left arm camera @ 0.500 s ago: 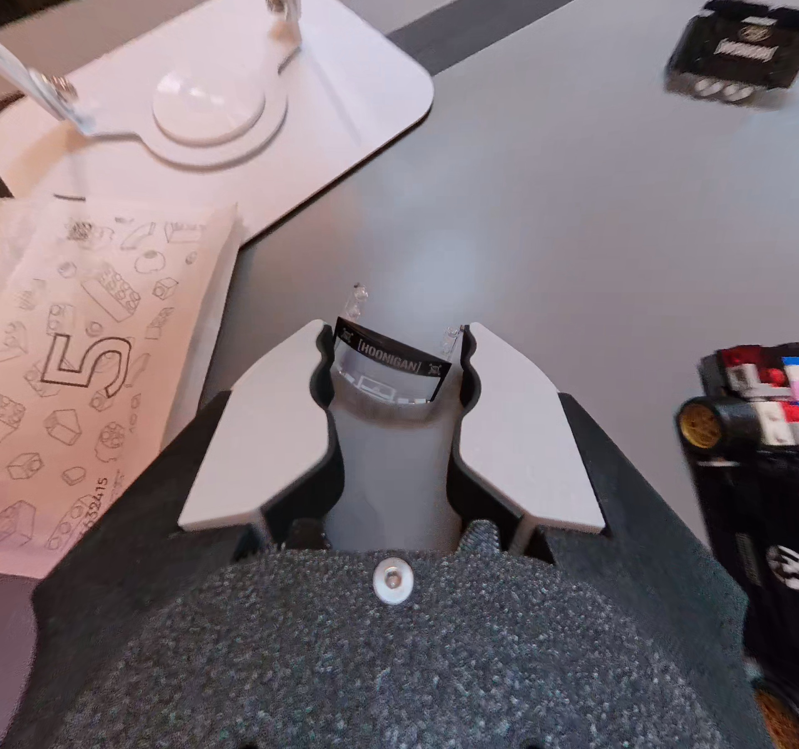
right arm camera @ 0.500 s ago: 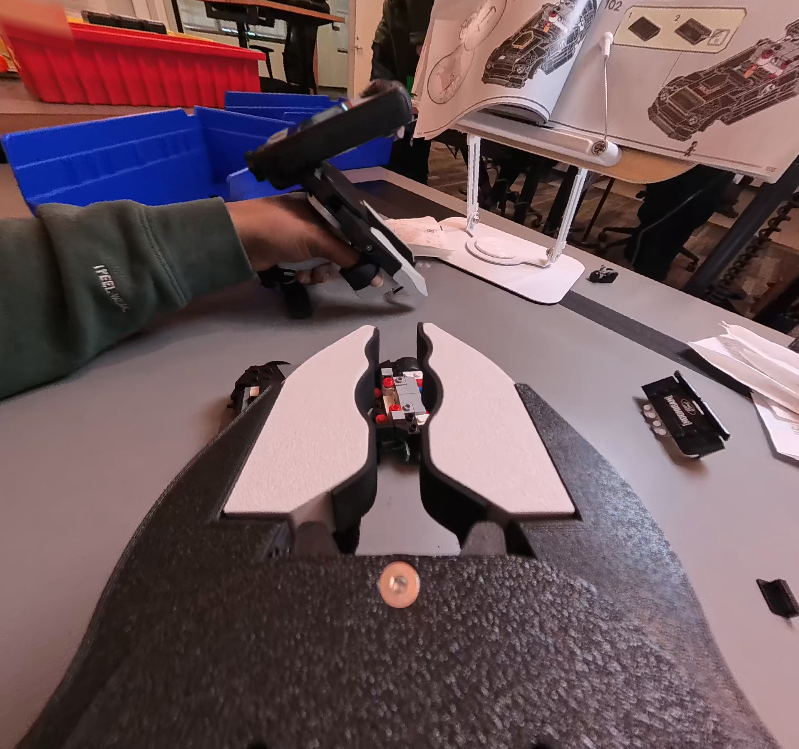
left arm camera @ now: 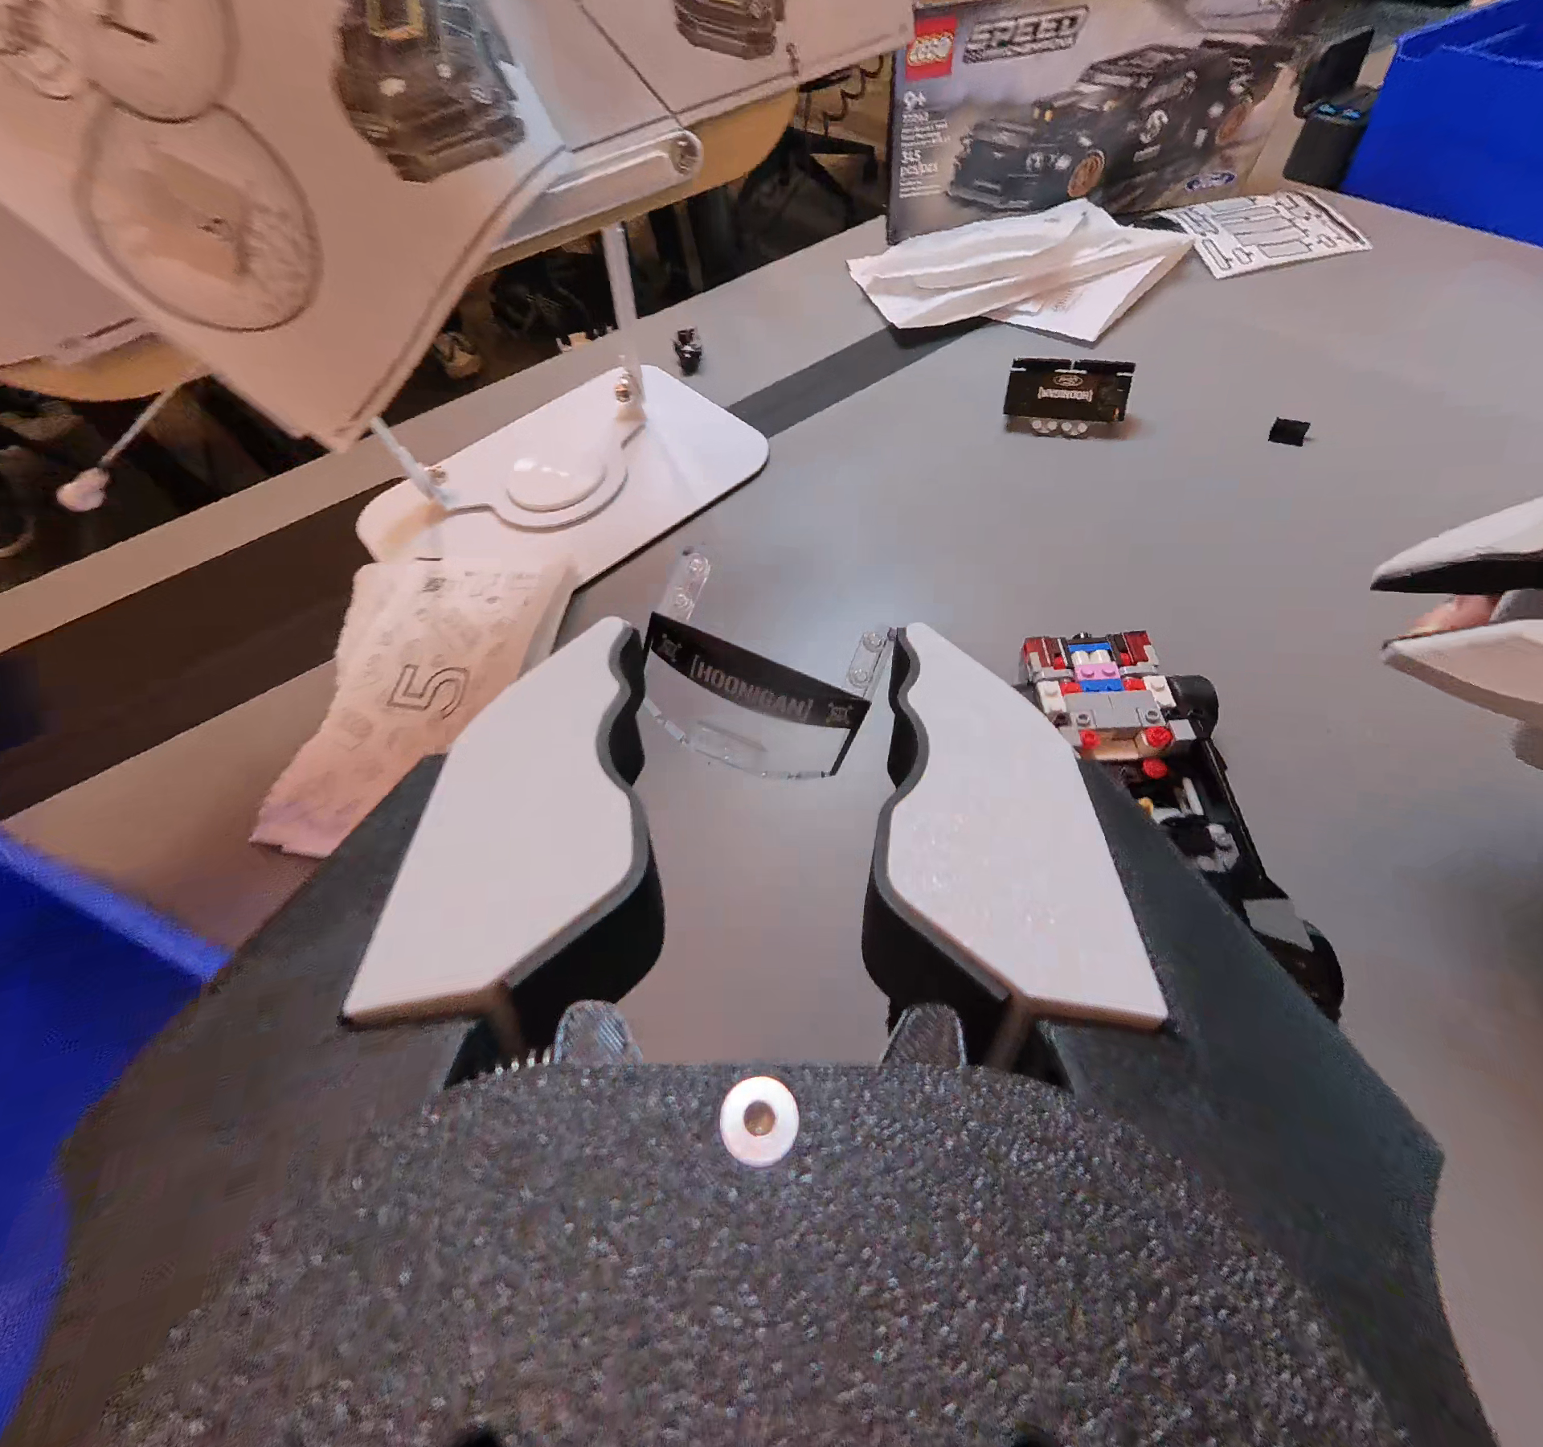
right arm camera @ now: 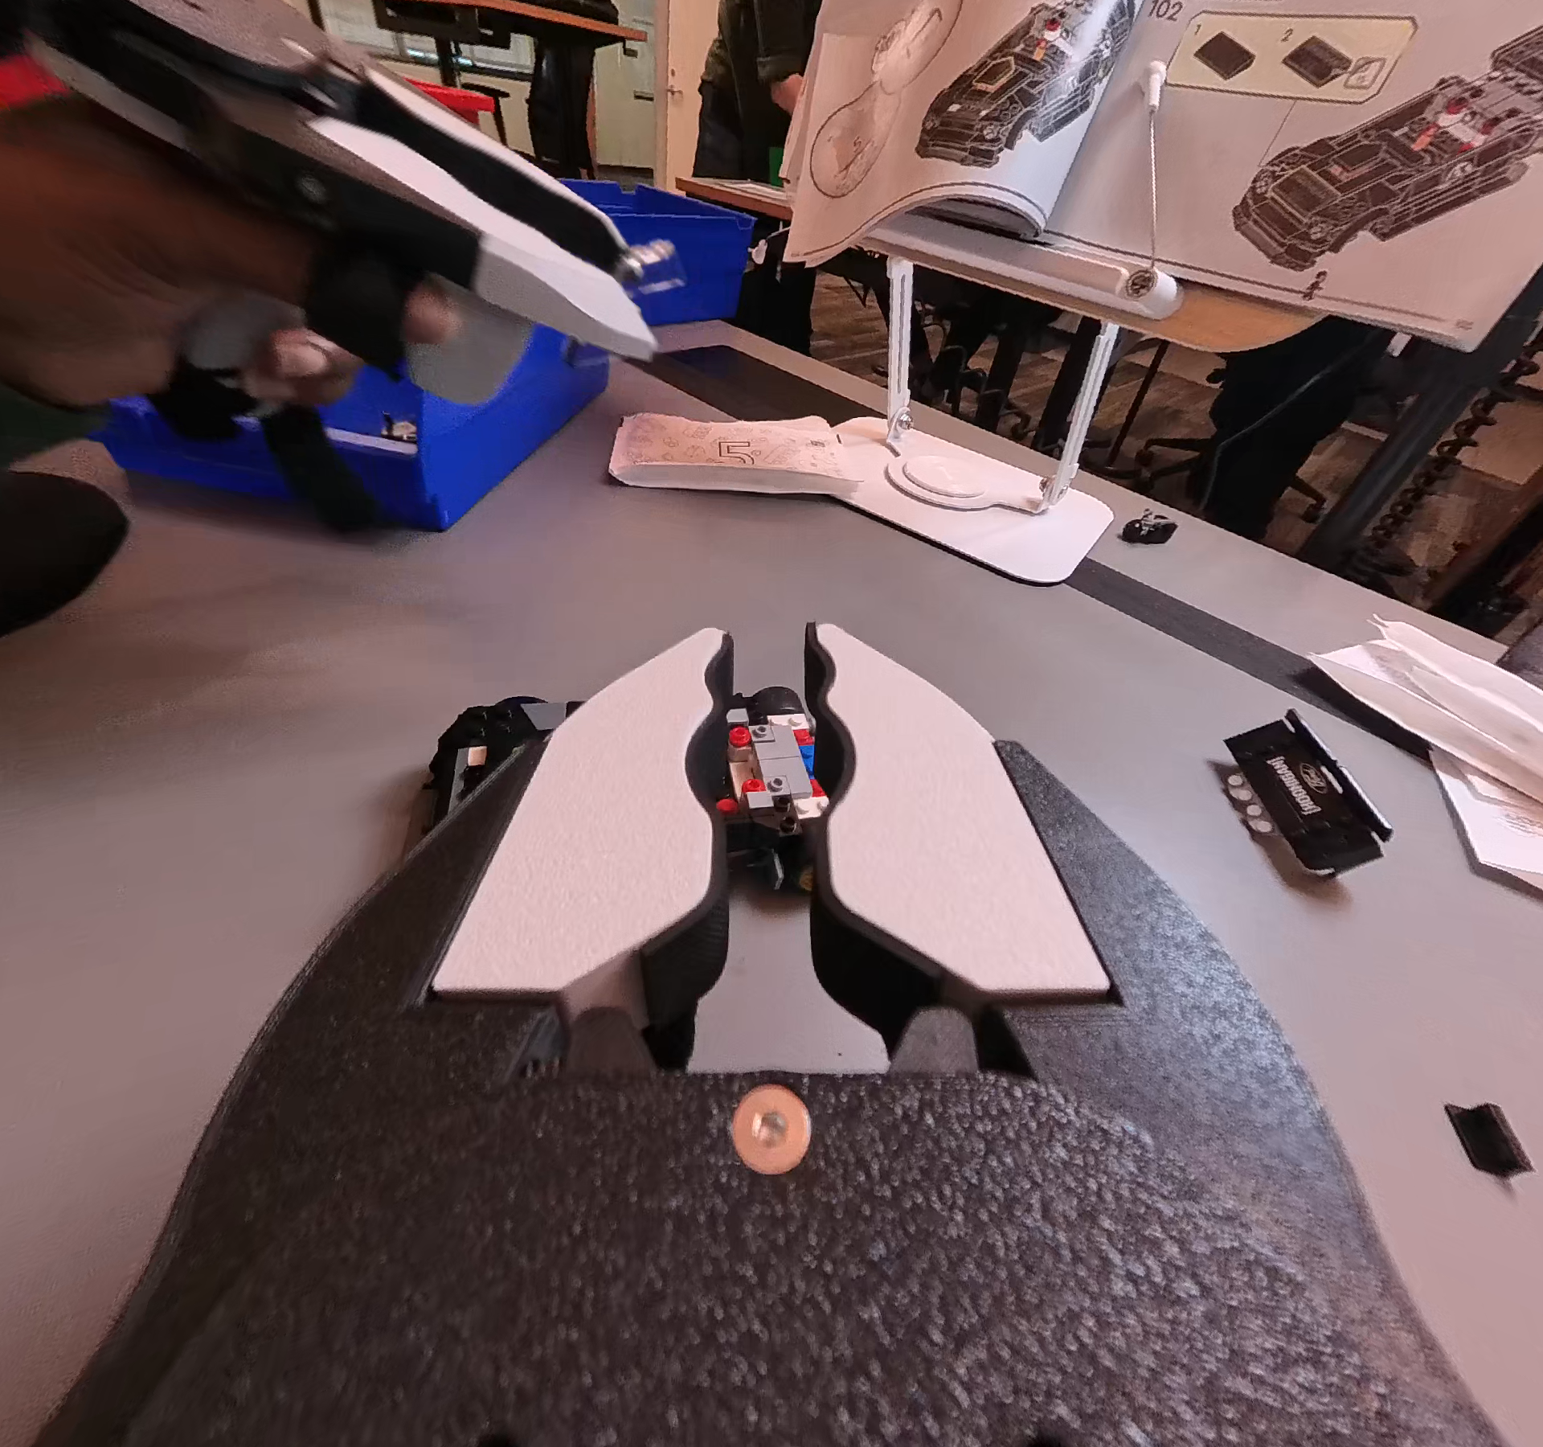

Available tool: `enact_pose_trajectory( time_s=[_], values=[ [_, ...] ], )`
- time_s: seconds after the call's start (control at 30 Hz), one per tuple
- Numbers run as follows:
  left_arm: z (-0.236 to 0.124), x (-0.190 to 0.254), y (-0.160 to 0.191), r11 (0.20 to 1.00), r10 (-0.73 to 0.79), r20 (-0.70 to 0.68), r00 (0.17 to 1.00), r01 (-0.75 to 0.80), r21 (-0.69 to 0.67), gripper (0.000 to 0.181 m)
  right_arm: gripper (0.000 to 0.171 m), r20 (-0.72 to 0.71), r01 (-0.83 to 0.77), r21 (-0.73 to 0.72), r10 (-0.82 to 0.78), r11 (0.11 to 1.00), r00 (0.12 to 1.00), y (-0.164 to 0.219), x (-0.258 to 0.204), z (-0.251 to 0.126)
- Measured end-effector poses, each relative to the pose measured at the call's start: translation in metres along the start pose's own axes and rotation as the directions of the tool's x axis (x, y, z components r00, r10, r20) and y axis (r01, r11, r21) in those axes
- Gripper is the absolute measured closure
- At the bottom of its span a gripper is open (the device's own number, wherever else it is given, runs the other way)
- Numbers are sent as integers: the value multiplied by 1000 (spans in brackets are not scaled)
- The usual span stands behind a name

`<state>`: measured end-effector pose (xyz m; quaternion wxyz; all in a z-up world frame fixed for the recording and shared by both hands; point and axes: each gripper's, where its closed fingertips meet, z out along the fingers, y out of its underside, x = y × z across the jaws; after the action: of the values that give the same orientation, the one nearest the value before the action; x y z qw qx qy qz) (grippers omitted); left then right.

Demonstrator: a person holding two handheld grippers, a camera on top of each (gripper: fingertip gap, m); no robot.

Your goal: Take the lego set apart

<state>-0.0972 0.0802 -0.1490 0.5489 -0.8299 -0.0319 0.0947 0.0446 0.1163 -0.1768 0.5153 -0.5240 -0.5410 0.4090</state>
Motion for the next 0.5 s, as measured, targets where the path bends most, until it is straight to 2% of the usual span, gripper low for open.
enact_pose_trajectory(
  time_s=[0.2,0.5],
  values=[
    [-40,-13,31,997,-73,41,997,73,-15,125,155,-11,8,-18,-8,1000,1000,6,1,3],
    [-59,-4,90,989,-133,115,984,139,-47,125,155,-34,-1,-42,-1,999,999,14,4,7]
  ],
)
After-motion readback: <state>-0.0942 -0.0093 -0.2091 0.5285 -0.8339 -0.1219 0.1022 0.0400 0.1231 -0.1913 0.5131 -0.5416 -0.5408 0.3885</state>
